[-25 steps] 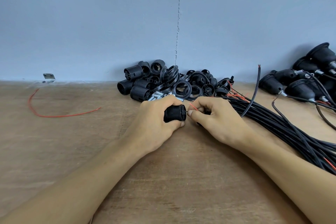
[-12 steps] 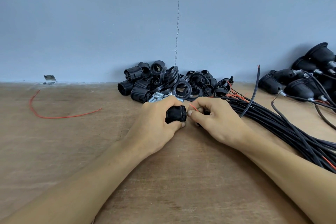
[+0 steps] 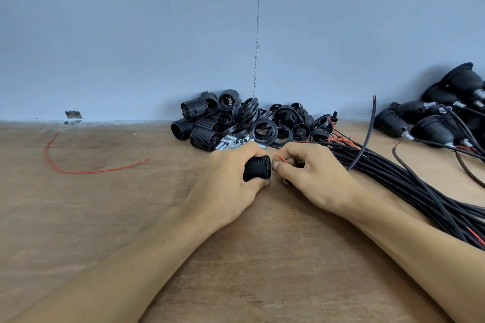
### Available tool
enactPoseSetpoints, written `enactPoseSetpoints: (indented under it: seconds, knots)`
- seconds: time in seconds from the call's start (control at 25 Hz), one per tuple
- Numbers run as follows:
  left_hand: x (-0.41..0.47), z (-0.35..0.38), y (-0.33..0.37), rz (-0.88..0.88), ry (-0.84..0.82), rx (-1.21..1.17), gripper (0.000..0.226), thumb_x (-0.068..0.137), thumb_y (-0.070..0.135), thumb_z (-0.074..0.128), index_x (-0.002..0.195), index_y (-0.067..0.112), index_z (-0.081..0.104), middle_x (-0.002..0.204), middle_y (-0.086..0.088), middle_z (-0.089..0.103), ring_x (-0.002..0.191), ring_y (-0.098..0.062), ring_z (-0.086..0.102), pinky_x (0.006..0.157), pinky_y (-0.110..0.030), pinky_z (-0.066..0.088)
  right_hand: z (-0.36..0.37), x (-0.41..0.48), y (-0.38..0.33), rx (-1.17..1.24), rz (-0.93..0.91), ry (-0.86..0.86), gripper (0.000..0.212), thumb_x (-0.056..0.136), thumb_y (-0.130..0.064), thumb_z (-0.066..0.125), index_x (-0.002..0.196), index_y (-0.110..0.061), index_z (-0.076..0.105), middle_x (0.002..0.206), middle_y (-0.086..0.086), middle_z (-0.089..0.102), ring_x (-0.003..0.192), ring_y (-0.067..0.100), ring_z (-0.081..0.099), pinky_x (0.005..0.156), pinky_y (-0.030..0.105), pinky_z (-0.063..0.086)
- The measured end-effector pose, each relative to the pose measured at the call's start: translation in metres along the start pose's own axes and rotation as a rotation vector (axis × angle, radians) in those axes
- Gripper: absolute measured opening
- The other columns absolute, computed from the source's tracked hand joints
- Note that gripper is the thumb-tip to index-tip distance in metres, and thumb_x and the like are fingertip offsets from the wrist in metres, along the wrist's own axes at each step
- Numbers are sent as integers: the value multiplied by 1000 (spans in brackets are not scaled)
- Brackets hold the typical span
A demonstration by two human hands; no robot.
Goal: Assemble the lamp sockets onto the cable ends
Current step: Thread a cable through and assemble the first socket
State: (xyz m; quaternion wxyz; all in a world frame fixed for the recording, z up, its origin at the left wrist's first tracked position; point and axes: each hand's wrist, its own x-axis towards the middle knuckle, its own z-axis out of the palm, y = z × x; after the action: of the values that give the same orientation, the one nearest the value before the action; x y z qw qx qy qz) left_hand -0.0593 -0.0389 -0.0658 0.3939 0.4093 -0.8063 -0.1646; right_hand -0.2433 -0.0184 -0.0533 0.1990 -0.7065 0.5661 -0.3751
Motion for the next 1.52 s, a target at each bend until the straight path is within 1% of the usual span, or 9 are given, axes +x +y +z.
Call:
enactPoseSetpoints:
  seconds: [0.32, 0.48, 0.56, 0.64, 0.8, 0.96, 1.2, 1.4, 1.52]
  knots:
    - [0, 2, -2, 7, 20, 5, 29, 77, 22, 86, 99, 33, 72, 78, 15, 69, 80, -5, 62, 68, -16, 45, 1, 0, 1, -13, -6, 9, 21, 91, -18, 65, 70, -23, 64, 66, 4, 63, 62, 6, 49, 62, 22, 40]
    - [2, 4, -7, 15, 38, -34, 30, 75, 21, 86, 95, 35, 70, 78, 19, 69, 80, -2, 64, 68, -14, 46, 2, 0, 1, 1, -3, 36, 25, 91, -22, 66, 67, -26, 63, 67, 1, 66, 61, 5, 51, 66, 28, 45]
    - [2, 5, -9, 23, 45, -35, 32, 75, 21, 85, 94, 38, 66, 83, 21, 69, 82, 0, 65, 69, -15, 48, 1, 0, 2, 34, 2, 60, 18, 90, -22, 68, 72, -26, 67, 69, -1, 69, 64, 10, 58, 69, 28, 48]
    - [2, 6, -11, -3, 47, -78, 37, 76, 22, 85, 95, 42, 62, 87, 23, 69, 84, 1, 66, 72, -19, 52, 1, -1, 2, 115, -2, 84, 8, 88, -19, 69, 82, -24, 72, 73, -2, 70, 72, 19, 65, 72, 32, 52]
    - [3, 5, -15, -53, 35, -176, 39, 76, 24, 83, 100, 44, 60, 94, 22, 72, 93, 0, 70, 87, -37, 59, 0, -2, -1, 185, -75, 87, 7, 91, -14, 69, 88, -21, 71, 72, -5, 69, 71, 16, 65, 73, 31, 53]
    - [4, 2, -15, -75, 23, -219, 38, 76, 24, 81, 101, 42, 60, 99, 23, 73, 97, 2, 69, 93, -37, 57, -2, -3, -3, 276, -69, 35, 5, 93, -17, 69, 91, -18, 73, 77, 2, 70, 77, 30, 65, 76, 44, 53]
    - [4, 3, -15, -83, 2, -237, 39, 77, 19, 84, 102, 40, 62, 97, 20, 73, 95, -4, 70, 91, -41, 57, -2, -3, -6, 291, -30, 40, 16, 80, -35, 67, 77, -19, 69, 80, 11, 70, 80, 40, 63, 82, 58, 51]
    - [6, 2, -18, -81, -30, -279, 42, 75, 13, 86, 101, 39, 66, 97, 17, 74, 95, -7, 72, 93, -41, 58, 1, -2, -6, 311, -9, 55, 8, 72, -20, 66, 64, -19, 65, 81, 5, 71, 75, 32, 68, 76, 56, 55]
    - [6, 1, -18, -94, -56, -310, 41, 76, 11, 87, 101, 38, 68, 98, 15, 76, 93, -7, 73, 90, -35, 58, 2, -2, -5, 317, -5, 61, 8, 71, -17, 67, 63, -18, 64, 81, 4, 71, 74, 30, 70, 76, 53, 57]
